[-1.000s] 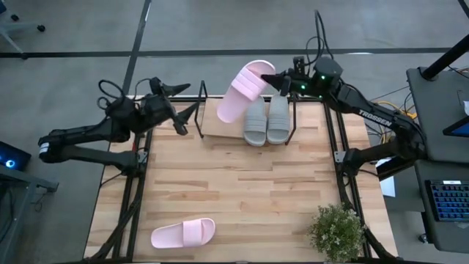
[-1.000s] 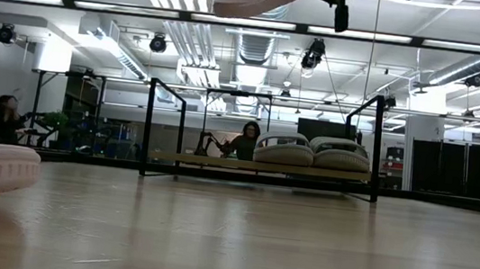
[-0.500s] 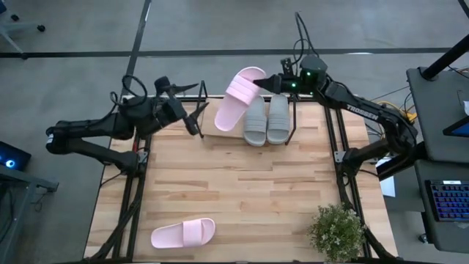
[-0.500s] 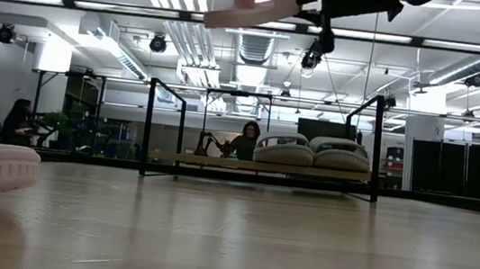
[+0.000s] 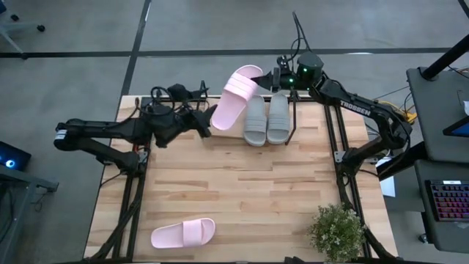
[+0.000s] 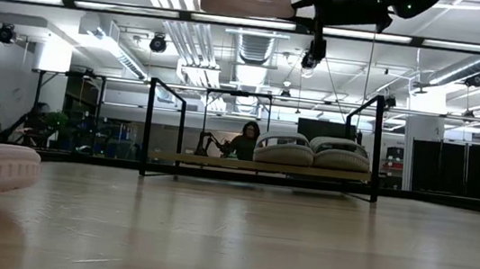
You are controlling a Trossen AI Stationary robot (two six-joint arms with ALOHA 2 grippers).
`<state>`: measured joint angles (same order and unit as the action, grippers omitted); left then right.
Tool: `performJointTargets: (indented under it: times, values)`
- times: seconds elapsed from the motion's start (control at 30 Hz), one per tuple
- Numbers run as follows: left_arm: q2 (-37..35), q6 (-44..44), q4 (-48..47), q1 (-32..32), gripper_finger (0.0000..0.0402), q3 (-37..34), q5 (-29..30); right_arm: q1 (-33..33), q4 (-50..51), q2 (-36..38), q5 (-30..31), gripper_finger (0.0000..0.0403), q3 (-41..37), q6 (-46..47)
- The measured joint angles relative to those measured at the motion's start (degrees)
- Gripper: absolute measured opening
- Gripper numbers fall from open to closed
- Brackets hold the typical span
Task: Pick and place slides into the shelf
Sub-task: Put the top pink slipper on the shelf
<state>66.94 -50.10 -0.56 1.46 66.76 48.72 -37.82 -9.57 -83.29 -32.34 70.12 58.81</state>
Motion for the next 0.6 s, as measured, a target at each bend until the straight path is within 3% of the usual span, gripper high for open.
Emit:
performJointTargets:
  times: [0.23,0.6]
  values:
    - [4.2,-9.1,9.6,0.8,0.0283,0.0,0.9,0.0,-2.0,-1.4,-1.1,0.0038,0.0,2.5]
    - [7.8,-21.4,14.0,1.0,0.0283,0.0,2.9,0.1,-3.2,-2.0,-2.6,0.0038,0.0,3.1]
